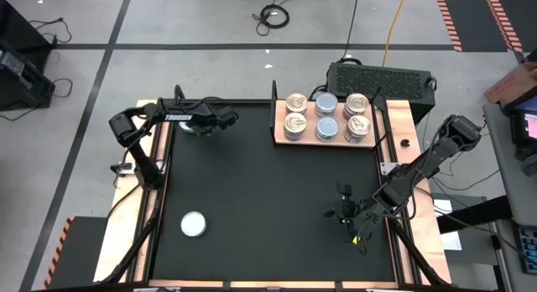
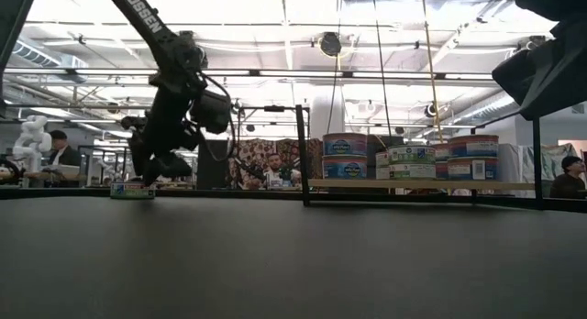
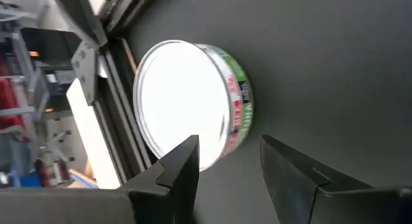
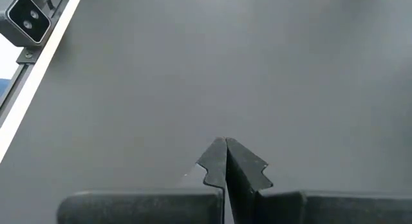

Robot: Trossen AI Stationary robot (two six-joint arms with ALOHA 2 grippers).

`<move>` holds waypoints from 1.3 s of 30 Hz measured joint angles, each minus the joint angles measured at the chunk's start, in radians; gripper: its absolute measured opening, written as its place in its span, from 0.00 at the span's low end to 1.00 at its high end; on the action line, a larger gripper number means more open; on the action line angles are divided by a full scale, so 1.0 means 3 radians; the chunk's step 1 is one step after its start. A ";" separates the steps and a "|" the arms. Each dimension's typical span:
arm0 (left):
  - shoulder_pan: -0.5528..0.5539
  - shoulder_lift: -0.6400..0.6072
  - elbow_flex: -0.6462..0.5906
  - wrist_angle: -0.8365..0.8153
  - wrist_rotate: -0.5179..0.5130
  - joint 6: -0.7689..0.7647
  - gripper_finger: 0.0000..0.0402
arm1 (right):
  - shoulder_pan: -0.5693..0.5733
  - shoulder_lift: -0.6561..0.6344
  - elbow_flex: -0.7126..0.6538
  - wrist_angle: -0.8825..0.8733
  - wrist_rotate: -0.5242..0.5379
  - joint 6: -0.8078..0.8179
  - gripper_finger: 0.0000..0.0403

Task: Stack canned seafood by type on shelf
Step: Stack the green tuna can on top of the top green tuna cans on the shelf

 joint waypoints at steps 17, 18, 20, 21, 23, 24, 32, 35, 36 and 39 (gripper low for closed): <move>0.0014 -0.0004 -0.0371 0.0500 -0.0146 0.0282 0.39 | 0.0000 0.0000 0.0000 0.0029 0.0000 0.0028 0.00; 0.0014 -0.0004 -0.0371 0.0495 -0.0146 0.0328 0.37 | 0.0000 0.0000 0.0000 0.0046 0.0000 0.0027 0.00; 0.0015 -0.0006 -0.0372 0.0486 -0.0152 0.0360 0.32 | 0.0000 0.0000 0.0000 0.0083 0.0001 0.0022 0.00; 0.0016 -0.0007 -0.0372 0.0480 -0.0158 0.0367 0.29 | 0.0000 0.0000 0.0000 0.0091 0.0000 0.0022 0.00; 0.0016 -0.0009 -0.0372 0.0473 -0.0165 0.0373 0.23 | 0.0000 0.0000 0.0000 0.0096 0.0000 0.0022 0.00; 0.0014 -0.0010 -0.0371 0.0471 -0.0165 0.0378 0.19 | 0.0000 0.0000 0.0000 0.0100 0.0000 0.0022 0.00; -0.0178 -0.0008 -0.0376 0.0455 -0.0217 0.0457 0.01 | 0.0000 0.0000 0.0000 0.0138 -0.0005 0.0024 0.00; -0.0348 0.0011 -0.0363 0.0385 -0.0132 0.0457 0.00 | 0.0000 0.0000 0.0000 0.0145 -0.0010 0.0024 0.00; -0.0410 0.0011 -0.0349 0.0353 -0.0097 0.0469 0.00 | 0.0000 0.0000 0.0000 0.0145 -0.0010 0.0024 0.00; -0.0597 0.0011 -0.0279 0.0181 -0.0076 0.0517 0.00 | 0.0000 0.0000 0.0000 0.0150 -0.0010 0.0023 0.00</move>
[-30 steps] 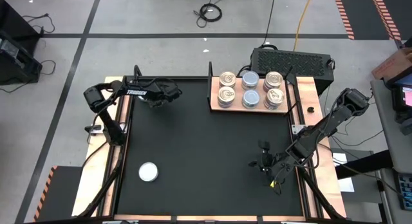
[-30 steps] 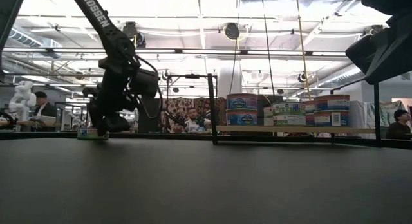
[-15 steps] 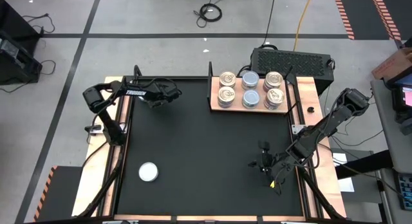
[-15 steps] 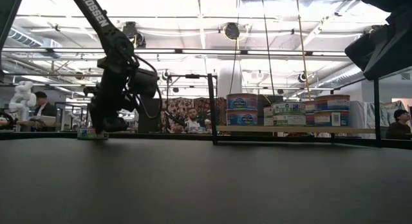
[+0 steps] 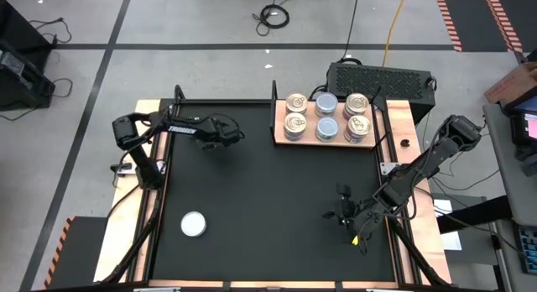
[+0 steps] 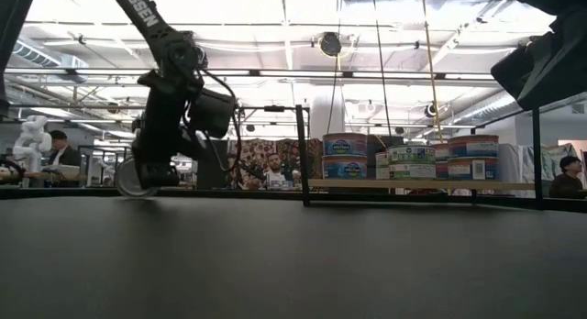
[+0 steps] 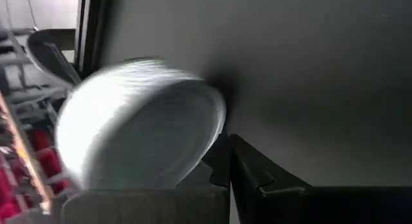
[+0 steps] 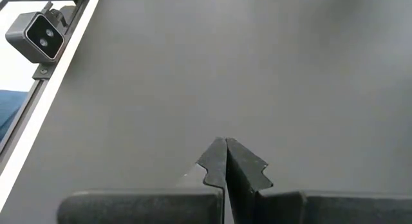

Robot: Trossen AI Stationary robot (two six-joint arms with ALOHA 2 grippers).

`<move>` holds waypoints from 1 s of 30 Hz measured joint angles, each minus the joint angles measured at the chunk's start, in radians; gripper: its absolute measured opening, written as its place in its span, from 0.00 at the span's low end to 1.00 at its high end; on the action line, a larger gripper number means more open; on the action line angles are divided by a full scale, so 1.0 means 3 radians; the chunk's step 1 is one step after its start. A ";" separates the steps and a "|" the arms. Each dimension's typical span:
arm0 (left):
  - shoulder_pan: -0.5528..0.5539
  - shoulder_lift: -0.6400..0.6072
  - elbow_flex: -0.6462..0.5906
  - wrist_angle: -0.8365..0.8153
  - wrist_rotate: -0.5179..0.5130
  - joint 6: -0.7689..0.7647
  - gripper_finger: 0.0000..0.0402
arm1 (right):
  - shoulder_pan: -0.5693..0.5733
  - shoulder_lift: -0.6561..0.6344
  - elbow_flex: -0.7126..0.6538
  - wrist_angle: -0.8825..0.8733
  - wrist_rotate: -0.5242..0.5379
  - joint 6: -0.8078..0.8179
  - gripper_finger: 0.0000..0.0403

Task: Stack canned seafood by type on shelf
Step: Stack the green tuna can on top of the top green tuna cans on the shelf

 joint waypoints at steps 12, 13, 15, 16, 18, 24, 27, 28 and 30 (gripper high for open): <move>-0.0633 -0.0006 0.0538 -0.0817 -0.0214 -0.0179 0.00 | 0.0000 0.0000 0.0000 0.0000 0.0005 -0.0009 0.00; -0.0676 -0.0006 0.0585 -0.0856 -0.0216 -0.0178 0.00 | 0.0000 0.0000 0.0000 0.0000 0.0005 -0.0009 0.00; -0.0759 -0.0007 0.0684 -0.0910 -0.0234 -0.0178 0.00 | 0.0000 0.0000 0.0000 0.0000 0.0005 -0.0009 0.00; -0.0796 -0.0012 0.0730 -0.0941 -0.0251 -0.0176 0.00 | 0.0000 0.0000 0.0000 0.0000 0.0005 -0.0010 0.00; -0.0861 -0.0041 0.0786 -0.0966 -0.0292 -0.0175 0.00 | 0.0000 0.0000 0.0000 -0.0001 0.0005 -0.0024 0.00; -0.0852 -0.0156 0.0811 -0.1068 -0.0357 -0.0170 0.00 | 0.0000 0.0001 0.0000 -0.0003 0.0006 -0.0082 0.00; -0.0714 -0.0188 0.0811 -0.1036 -0.0278 -0.0032 0.00 | 0.0000 0.0001 0.0000 -0.0003 0.0008 -0.0085 0.00; -0.0641 -0.0188 0.0811 -0.1010 -0.0159 0.0043 0.00 | 0.0000 0.0001 0.0000 -0.0003 0.0008 -0.0085 0.00; -0.0488 -0.0183 0.0811 -0.0994 0.0096 0.0164 0.00 | 0.0000 0.0001 0.0000 -0.0003 0.0008 -0.0084 0.00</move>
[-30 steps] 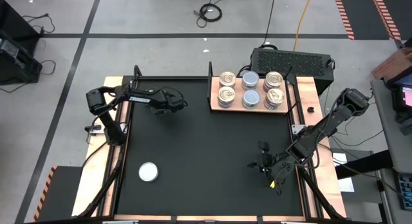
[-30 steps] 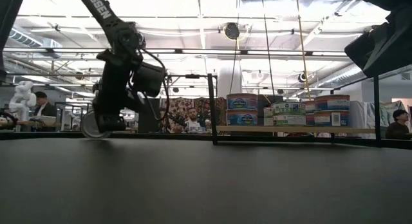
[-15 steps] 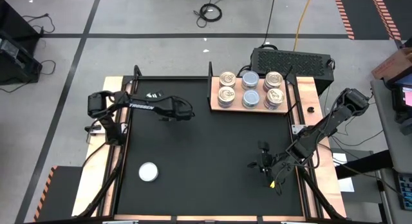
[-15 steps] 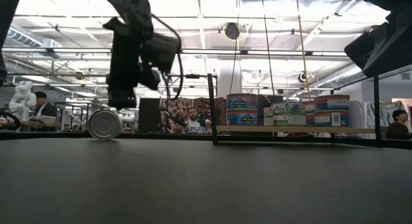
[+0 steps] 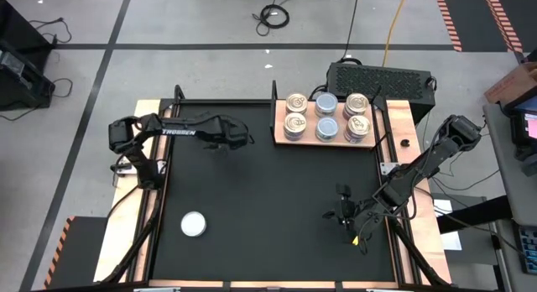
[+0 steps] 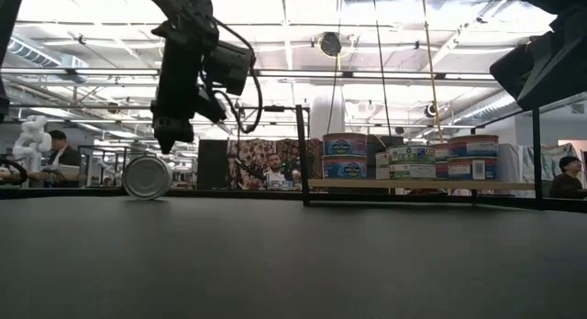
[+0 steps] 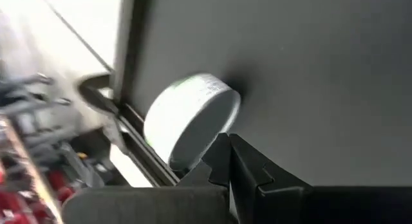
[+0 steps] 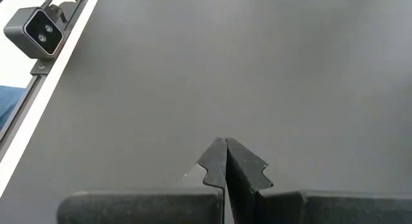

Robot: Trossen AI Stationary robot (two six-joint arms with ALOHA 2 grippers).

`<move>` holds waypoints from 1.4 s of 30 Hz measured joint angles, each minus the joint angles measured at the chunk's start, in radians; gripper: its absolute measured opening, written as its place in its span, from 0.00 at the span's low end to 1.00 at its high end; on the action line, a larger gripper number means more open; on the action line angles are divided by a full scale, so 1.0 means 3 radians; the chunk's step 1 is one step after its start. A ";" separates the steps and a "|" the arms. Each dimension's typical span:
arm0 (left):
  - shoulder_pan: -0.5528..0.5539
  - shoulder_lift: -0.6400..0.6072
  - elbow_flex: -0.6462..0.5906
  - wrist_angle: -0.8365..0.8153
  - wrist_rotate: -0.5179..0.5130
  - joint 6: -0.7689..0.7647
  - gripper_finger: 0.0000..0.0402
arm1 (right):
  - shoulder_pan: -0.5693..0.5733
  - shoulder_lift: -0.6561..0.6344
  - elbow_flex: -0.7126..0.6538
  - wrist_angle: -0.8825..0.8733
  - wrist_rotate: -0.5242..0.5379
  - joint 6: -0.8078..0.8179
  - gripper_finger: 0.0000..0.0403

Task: Stack canned seafood by type on shelf
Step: Stack the green tuna can on top of the top green tuna cans on the shelf

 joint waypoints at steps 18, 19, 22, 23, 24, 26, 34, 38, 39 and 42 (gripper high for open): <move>0.0638 -0.0038 -0.0019 -0.0033 0.0699 0.0478 0.00 | -0.0001 0.0000 -0.0001 -0.0017 -0.0013 -0.0012 0.00; 0.0664 -0.0036 -0.0019 -0.0029 0.0699 0.0513 0.00 | 0.0000 0.0000 -0.0001 -0.0016 -0.0013 -0.0013 0.00; 0.0768 -0.0009 -0.0019 -0.0027 0.0686 0.0612 0.00 | 0.0000 0.0000 -0.0001 -0.0015 -0.0013 -0.0010 0.00; 0.0808 0.0004 -0.0019 -0.0023 0.0686 0.0640 0.00 | 0.0000 0.0000 -0.0001 -0.0015 -0.0014 -0.0009 0.00; 0.0843 0.0015 -0.0019 -0.0018 0.0684 0.0658 0.00 | -0.0001 0.0000 -0.0001 -0.0015 -0.0013 -0.0008 0.00; 0.0916 0.0023 -0.0020 0.0023 0.0638 0.0728 0.00 | 0.0000 0.0000 -0.0001 -0.0015 -0.0013 -0.0007 0.00; 0.1072 -0.0019 -0.0022 0.0419 -0.0335 0.0736 0.00 | 0.0000 0.0000 -0.0001 -0.0014 0.0060 0.0000 0.00; 0.1095 -0.0019 -0.0022 0.0453 -0.0245 0.0734 0.00 | 0.0000 0.0000 -0.0001 -0.0014 0.0076 0.0000 0.00; 0.1095 -0.0019 -0.0022 0.0450 -0.0196 0.0744 0.00 | -0.0001 0.0000 -0.0001 -0.0015 0.0076 0.0000 0.00; 0.1091 -0.0019 -0.0022 0.0436 0.0055 0.0804 0.00 | -0.0001 0.0000 -0.0001 -0.0020 0.0076 0.0000 0.00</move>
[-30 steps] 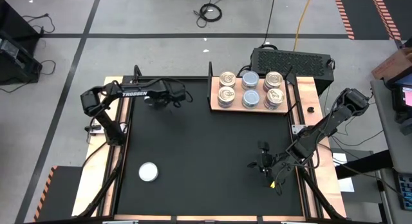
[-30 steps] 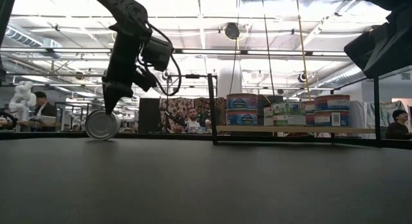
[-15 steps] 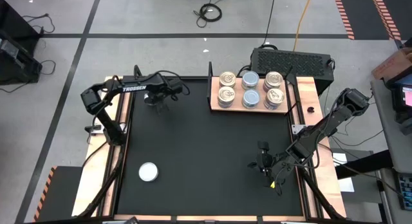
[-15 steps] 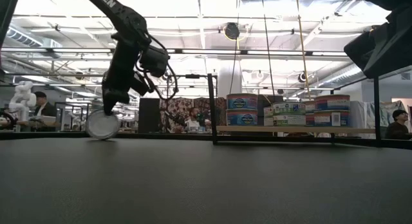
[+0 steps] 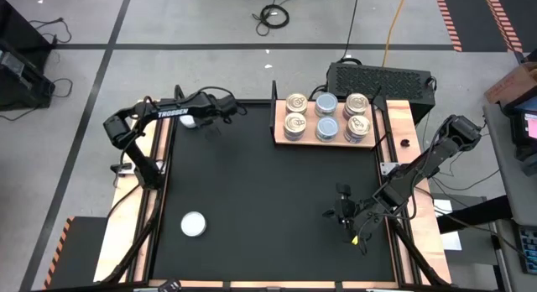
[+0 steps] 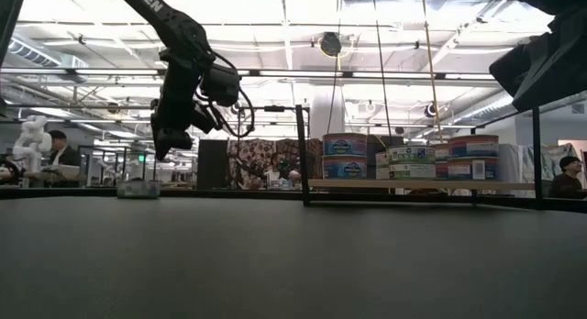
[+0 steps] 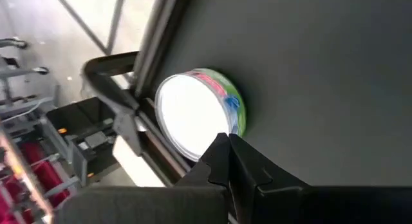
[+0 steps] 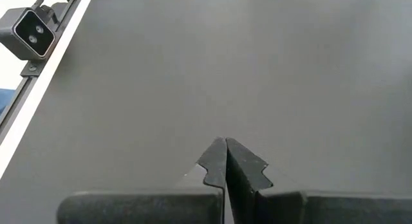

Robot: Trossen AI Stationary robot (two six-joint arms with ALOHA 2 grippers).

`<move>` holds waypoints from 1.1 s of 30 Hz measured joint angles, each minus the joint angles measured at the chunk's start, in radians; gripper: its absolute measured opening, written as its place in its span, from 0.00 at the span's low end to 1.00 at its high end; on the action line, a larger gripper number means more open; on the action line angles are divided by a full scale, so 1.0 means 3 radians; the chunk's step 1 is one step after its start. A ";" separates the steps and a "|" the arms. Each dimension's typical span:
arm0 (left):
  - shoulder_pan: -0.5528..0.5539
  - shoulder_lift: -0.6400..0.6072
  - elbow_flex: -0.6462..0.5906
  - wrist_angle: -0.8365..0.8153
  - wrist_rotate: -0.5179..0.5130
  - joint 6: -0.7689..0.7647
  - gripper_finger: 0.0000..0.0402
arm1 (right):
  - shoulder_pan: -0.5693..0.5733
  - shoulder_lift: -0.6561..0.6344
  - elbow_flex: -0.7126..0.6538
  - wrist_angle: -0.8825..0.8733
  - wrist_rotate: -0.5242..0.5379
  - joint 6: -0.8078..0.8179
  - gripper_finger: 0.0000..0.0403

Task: Stack canned seafood by type on shelf
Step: Stack the green tuna can on top of the top green tuna cans on the shelf

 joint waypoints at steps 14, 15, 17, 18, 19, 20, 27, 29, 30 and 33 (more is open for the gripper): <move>0.0066 0.0001 -0.0293 0.0252 0.0011 -0.0188 0.18 | 0.0000 0.0000 0.0000 -0.0006 0.0000 -0.0052 0.00; 0.0073 0.0001 -0.0321 0.0293 0.0001 -0.0168 0.21 | 0.0000 0.0000 0.0000 -0.0007 0.0001 -0.0073 0.00; 0.0107 0.0001 -0.0383 0.0441 -0.0018 -0.0155 0.27 | 0.0001 0.0000 0.0000 -0.0008 0.0002 -0.0102 0.00; 0.0130 0.0001 -0.0418 0.0516 -0.0022 -0.0153 0.30 | 0.0000 0.0000 0.0000 -0.0008 0.0004 -0.0113 0.00; 0.0152 0.0002 -0.0441 0.0558 -0.0025 -0.0150 0.32 | 0.0001 0.0000 0.0000 -0.0008 0.0008 -0.0116 0.00; 0.0178 0.0002 -0.0459 0.0592 -0.0025 -0.0149 0.35 | 0.0001 0.0000 0.0000 -0.0008 0.0012 -0.0118 0.00; 0.0284 0.0002 -0.0602 0.0834 -0.0028 0.0018 0.44 | 0.0001 0.0000 0.0000 -0.0008 0.0018 -0.0127 0.00; 0.0295 0.0002 -0.0658 0.0909 -0.0011 0.0087 0.45 | 0.0001 0.0000 0.0000 -0.0008 0.0024 -0.0127 0.00; 0.0298 0.0002 -0.0685 0.0935 -0.0011 0.0098 0.45 | 0.0001 0.0000 0.0000 -0.0008 0.0029 -0.0128 0.00; 0.0324 0.0002 -0.0729 0.1007 -0.0017 0.0128 0.45 | 0.0001 0.0000 0.0000 -0.0008 0.0029 -0.0128 0.00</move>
